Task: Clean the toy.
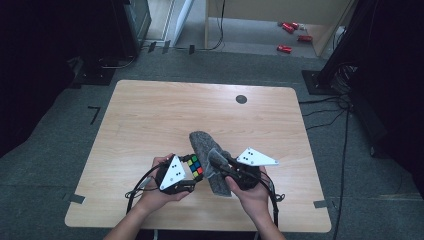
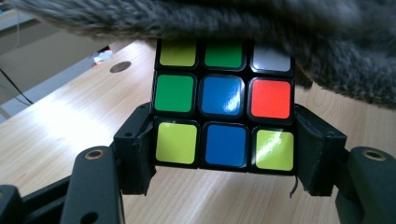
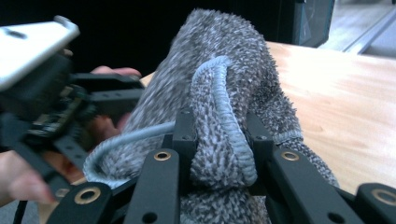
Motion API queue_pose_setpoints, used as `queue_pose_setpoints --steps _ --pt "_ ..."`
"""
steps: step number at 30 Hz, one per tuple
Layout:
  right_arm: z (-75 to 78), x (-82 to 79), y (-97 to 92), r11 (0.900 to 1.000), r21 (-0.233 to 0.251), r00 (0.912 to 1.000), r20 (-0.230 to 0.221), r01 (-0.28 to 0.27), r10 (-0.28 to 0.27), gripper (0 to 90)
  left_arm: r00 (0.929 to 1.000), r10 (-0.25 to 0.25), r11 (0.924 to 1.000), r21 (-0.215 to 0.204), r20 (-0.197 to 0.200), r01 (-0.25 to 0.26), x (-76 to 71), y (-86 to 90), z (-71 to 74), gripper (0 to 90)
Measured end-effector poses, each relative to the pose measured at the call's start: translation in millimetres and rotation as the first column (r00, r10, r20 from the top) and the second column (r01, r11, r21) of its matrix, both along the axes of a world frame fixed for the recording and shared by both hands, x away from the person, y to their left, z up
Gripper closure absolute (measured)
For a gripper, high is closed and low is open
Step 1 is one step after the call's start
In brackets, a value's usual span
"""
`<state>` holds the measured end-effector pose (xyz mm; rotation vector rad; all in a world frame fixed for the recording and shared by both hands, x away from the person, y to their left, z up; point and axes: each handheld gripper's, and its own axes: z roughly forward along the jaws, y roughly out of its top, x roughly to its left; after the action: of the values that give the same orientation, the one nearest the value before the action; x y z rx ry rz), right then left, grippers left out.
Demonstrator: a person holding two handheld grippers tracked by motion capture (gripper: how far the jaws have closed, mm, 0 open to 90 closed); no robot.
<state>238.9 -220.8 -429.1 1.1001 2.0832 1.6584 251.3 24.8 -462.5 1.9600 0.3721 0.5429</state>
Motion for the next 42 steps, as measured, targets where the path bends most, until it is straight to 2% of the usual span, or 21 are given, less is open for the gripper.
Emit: queue_pose_setpoints --steps 1,4,6,8,11,14,15,20,22,24,26,29,32,35,37,40,42 --pt "-4.1 2.5 -2.6 0.9998 0.012 0.9997 -0.022 0.013 -0.012 72.9 1.0000 -0.001 1.0000 -0.006 0.000 0.001 0.1 1.3 0.8 34.6" --pt "-13.7 9.4 -9.5 0.9983 -0.005 0.9958 -0.070 0.058 -0.058 72.9 0.9998 0.006 0.9991 -0.042 -0.017 -0.007 2.8 5.8 3.6 34.5" --pt "-14.5 10.7 -11.7 0.9980 -0.002 0.9946 -0.082 0.063 -0.063 72.8 0.9995 0.005 0.9988 -0.049 -0.031 -0.007 5.3 7.3 3.5 34.5" --pt "-10.2 8.7 -10.6 0.9987 -0.005 0.9966 -0.065 0.050 -0.050 72.6 0.9994 0.009 0.9997 -0.024 -0.033 -0.010 6.5 6.1 1.1 34.6" --pt "0.8 1.5 -3.7 1.0000 0.006 0.9999 -0.016 0.008 -0.008 72.0 0.9994 0.011 0.9999 0.002 -0.034 -0.011 4.8 1.4 -1.5 34.6" --pt "6.9 -4.3 4.4 0.9992 -0.039 0.9996 0.027 0.002 -0.001 71.4 0.9997 0.009 1.0000 0.000 -0.021 -0.009 0.9 -1.3 0.9 34.5" --pt "6.0 -4.2 4.4 0.9992 -0.039 0.9996 0.028 0.008 -0.007 71.2 0.9998 0.013 0.9999 0.000 -0.017 -0.013 0.3 -1.2 1.6 34.5" --pt "-6.7 5.6 -6.6 0.9983 -0.020 0.9974 -0.046 0.054 -0.055 71.1 0.9991 -0.023 0.9968 -0.077 -0.034 0.020 2.0 7.1 6.7 34.5" --pt "-8.8 8.3 -9.1 0.9977 -0.025 0.9958 -0.064 0.063 -0.065 71.0 0.9991 -0.014 0.9964 -0.085 -0.041 0.010 3.9 8.3 6.9 34.4" --pt "-8.3 7.8 -8.3 0.9973 -0.034 0.9961 -0.058 0.064 -0.066 71.1 0.9990 0.004 0.9982 -0.060 -0.044 -0.007 5.5 7.6 5.1 34.5" --pt "-4.6 4.3 -4.9 0.9983 -0.030 0.9979 -0.041 0.049 -0.050 71.0 0.9988 0.019 0.9997 -0.015 -0.044 -0.020 6.6 5.3 2.2 34.5" --pt "6.1 -5.2 5.0 0.9993 -0.037 0.9999 0.013 0.005 -0.005 70.5 0.9984 0.030 0.9993 0.025 -0.048 -0.029 5.5 0.1 -1.2 34.5" --pt "12.6 -14.5 18.8 0.9946 -0.099 0.9964 0.076 -0.030 0.038 69.8 0.9985 0.030 0.9985 0.048 -0.046 -0.028 3.3 -5.2 -0.6 34.5" --pt "9.5 -19.6 34.4 0.9766 -0.210 0.9907 0.116 -0.046 0.071 68.9 0.9975 0.050 0.9945 0.095 -0.051 -0.045 2.0 -11.0 0.9 34.5" --pt "5.5 -19.5 39.9 0.9683 -0.244 0.9899 0.115 -0.051 0.082 69.0 0.9970 0.064 0.9900 0.129 -0.044 -0.058 -0.1 -15.0 1.7 34.6" --pt "3.1 -17.3 40.0 0.9649 -0.256 0.9921 0.093 -0.058 0.084 69.7 0.9970 0.072 0.9862 0.151 -0.028 -0.067 -2.7 -19.0 2.2 34.8" --pt "4.1 -15.0 35.0 0.9671 -0.253 0.9932 0.104 -0.025 0.053 69.8 0.9970 0.072 0.9863 0.151 -0.028 -0.067 -2.6 -19.3 2.3 34.8"
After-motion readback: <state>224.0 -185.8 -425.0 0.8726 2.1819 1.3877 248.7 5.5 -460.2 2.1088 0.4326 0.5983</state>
